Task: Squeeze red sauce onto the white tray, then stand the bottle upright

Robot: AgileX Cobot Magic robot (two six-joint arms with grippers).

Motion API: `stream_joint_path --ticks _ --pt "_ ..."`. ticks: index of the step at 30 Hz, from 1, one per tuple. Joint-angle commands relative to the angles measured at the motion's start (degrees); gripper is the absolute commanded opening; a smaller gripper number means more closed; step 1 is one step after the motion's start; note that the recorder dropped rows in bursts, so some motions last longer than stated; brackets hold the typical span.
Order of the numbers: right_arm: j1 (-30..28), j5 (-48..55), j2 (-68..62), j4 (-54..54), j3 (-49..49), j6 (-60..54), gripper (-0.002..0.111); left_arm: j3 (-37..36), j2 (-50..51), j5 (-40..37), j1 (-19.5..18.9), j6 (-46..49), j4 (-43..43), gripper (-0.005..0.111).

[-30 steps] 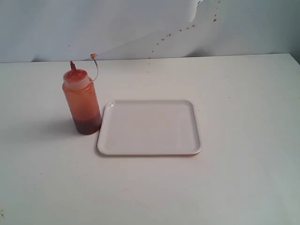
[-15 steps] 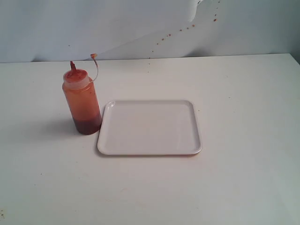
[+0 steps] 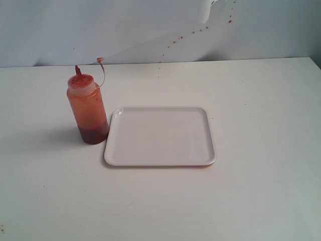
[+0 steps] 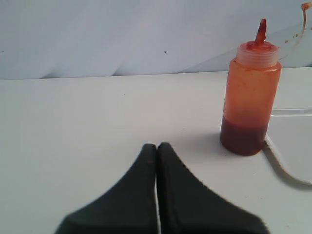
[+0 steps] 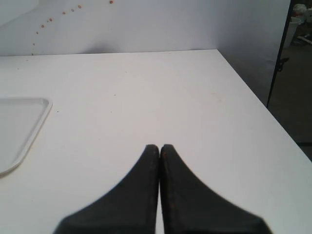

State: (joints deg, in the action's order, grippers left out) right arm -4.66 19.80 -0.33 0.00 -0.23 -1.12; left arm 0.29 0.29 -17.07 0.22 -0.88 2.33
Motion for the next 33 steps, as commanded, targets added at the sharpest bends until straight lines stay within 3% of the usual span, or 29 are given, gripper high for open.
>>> stream_joint_path --ticks 1,3,4,5,7,9,11,13,15,18,20,23,26,29,33 --pt "0.16 -0.19 0.33 0.36 0.23 -0.11 0.000 -0.29 -0.29 0.15 -0.27 -0.52 -0.47 0.000" --pt "0.16 -0.19 0.33 0.36 0.23 -0.11 0.000 -0.29 -0.29 0.95 -0.27 1.87 3.42 0.000" --pt "0.16 -0.19 0.33 0.36 0.23 -0.11 0.000 -0.29 -0.29 1.38 -0.27 4.65 11.06 0.000" --pt "0.16 -0.19 0.33 0.36 0.23 -0.11 0.000 -0.29 -0.29 1.84 -0.27 4.55 13.01 0.000" --pt "0.16 -0.19 0.33 0.36 0.23 -0.11 0.000 -0.29 -0.29 6.94 -0.27 4.02 11.50 0.000" --pt "0.16 -0.19 0.33 0.36 0.23 -0.11 0.000 -0.29 -0.29 16.42 -0.27 0.88 3.40 0.000" --pt "0.16 -0.19 0.33 0.36 0.23 -0.11 0.000 -0.29 -0.29 25.85 -0.27 -8.37 -7.37 0.000" --pt "0.16 -0.19 0.33 0.36 0.23 -0.11 0.000 -0.29 -0.29 31.02 -0.27 -11.14 -9.62 0.000" --pt "0.16 -0.19 0.33 0.36 0.23 -0.11 0.000 -0.29 -0.29 37.86 -0.27 -17.22 -9.63 0.000" --pt "0.16 -0.19 0.33 0.36 0.23 -0.11 0.000 -0.29 -0.29 45.33 -0.22 -44.89 -5.95 0.000" --pt "0.16 -0.19 0.33 0.36 0.23 -0.11 0.000 -0.29 -0.29 50.27 -0.22 -48.84 -1.90 0.000" --pt "0.16 -0.19 0.33 0.36 0.23 -0.11 0.000 -0.29 1.06 60.19 -0.27 -39.23 8.72 0.000" --pt "0.16 -0.19 0.33 0.36 0.23 -0.11 0.000 -0.21 7.43 59.90 -0.27 -29.60 17.23 0.000" --pt "0.16 -0.19 0.33 0.36 0.23 -0.11 0.000 0.86 18.35 59.61 -0.27 -23.96 12.81 0.000" --pt "0.16 -0.19 0.33 0.36 0.23 -0.11 0.000 2.39 40.24 66.47 -0.27 -15.96 3.21 0.000"
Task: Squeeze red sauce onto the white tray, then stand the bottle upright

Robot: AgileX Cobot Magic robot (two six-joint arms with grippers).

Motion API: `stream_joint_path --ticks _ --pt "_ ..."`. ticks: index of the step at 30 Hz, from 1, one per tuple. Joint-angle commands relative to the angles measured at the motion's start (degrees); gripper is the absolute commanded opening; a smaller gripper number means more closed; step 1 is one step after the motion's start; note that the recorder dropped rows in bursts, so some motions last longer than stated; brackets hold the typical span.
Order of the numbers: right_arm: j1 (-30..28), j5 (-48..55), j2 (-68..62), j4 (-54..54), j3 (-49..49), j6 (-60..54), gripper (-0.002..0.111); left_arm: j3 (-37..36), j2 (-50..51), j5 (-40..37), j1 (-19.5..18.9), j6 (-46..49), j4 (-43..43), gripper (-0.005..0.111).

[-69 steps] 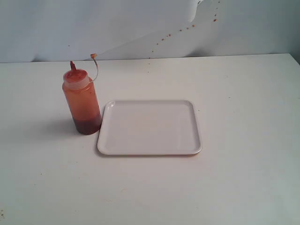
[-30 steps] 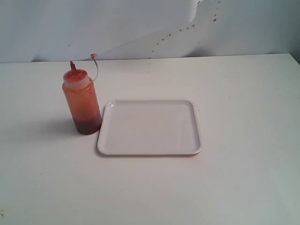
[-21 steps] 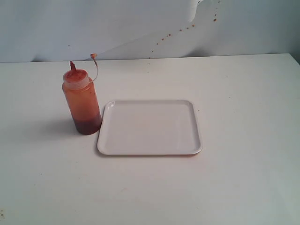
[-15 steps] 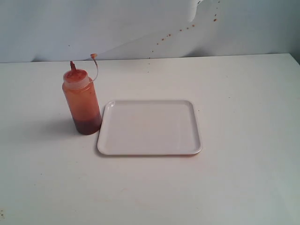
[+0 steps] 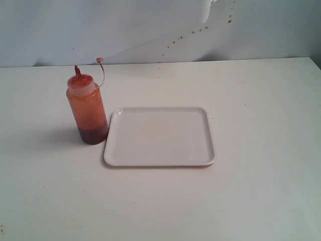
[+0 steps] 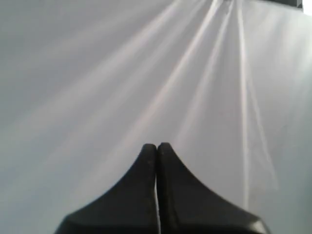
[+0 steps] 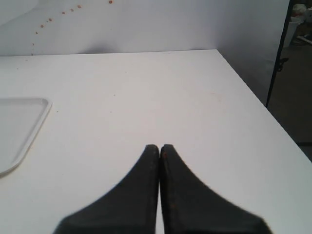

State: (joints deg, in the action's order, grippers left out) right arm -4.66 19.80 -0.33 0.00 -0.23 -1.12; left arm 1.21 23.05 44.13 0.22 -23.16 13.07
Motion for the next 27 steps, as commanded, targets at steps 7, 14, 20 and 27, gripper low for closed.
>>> stream_joint_path --ticks 7,14,20,27 --pt "0.16 -0.19 0.33 0.36 0.23 -0.11 0.000 9.34 52.14 14.95 -0.27 7.82 -2.89 0.000" --pt "0.16 -0.19 0.33 0.36 0.23 -0.11 0.000 17.43 78.94 25.84 -0.27 9.28 4.83 0.000" --pt "0.16 -0.19 0.33 0.36 0.23 -0.11 0.000 22.06 87.00 25.84 -0.27 11.68 3.77 0.000" --pt "0.16 -0.19 0.33 0.36 0.23 -0.11 0.000 23.50 87.59 25.84 -0.27 11.68 3.77 0.000"
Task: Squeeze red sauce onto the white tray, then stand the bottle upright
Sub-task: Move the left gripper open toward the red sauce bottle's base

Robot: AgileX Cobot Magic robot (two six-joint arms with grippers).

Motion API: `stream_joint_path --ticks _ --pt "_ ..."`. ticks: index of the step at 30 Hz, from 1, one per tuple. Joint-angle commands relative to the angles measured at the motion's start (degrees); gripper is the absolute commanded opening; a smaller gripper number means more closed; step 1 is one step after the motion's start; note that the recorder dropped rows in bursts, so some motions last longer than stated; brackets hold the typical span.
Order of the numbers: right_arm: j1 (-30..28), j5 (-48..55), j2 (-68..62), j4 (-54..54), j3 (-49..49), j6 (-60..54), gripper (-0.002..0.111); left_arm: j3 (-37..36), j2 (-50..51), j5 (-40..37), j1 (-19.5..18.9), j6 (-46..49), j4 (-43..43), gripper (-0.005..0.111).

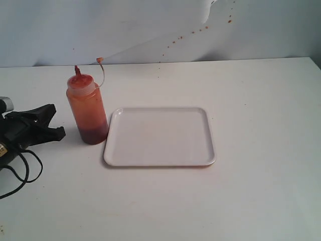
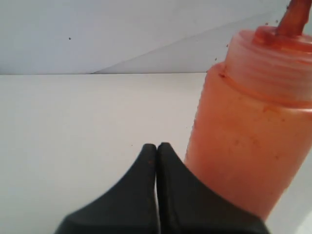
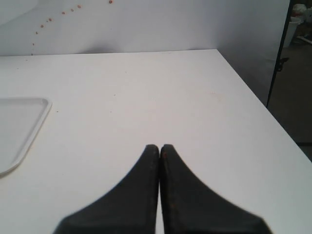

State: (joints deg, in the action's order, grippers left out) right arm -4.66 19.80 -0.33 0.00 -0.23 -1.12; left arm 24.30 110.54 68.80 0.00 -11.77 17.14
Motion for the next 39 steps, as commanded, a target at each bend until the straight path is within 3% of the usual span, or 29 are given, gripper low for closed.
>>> stream_joint_path --ticks 1,5,11,16,30,35,39 --pt "0.16 -0.19 0.33 0.36 0.23 -0.11 0.000 0.67 0.09 1.16 -0.05 0.53 -0.42 0.000" --pt "0.16 -0.19 0.33 0.36 0.23 -0.11 0.000 2.48 0.23 1.09 -0.05 1.57 -0.20 0.000" --pt "0.16 -0.19 0.33 0.36 0.23 -0.11 0.000 7.92 0.23 -12.62 -0.05 1.57 6.76 0.000" --pt "0.16 -0.19 0.33 0.36 0.23 -0.11 0.000 10.72 0.93 -18.13 0.00 1.57 15.12 0.000" --pt "0.16 -0.19 0.33 0.36 0.23 -0.11 0.000 10.72 4.20 -18.52 -0.05 5.11 7.34 0.002" --pt "0.16 -0.19 0.33 0.36 0.23 -0.11 0.000 10.72 4.20 -18.63 -0.05 6.05 7.34 0.018" --pt "0.16 -0.19 0.33 0.36 0.23 -0.11 0.000 10.72 4.20 -18.63 -0.05 6.19 5.63 0.056"
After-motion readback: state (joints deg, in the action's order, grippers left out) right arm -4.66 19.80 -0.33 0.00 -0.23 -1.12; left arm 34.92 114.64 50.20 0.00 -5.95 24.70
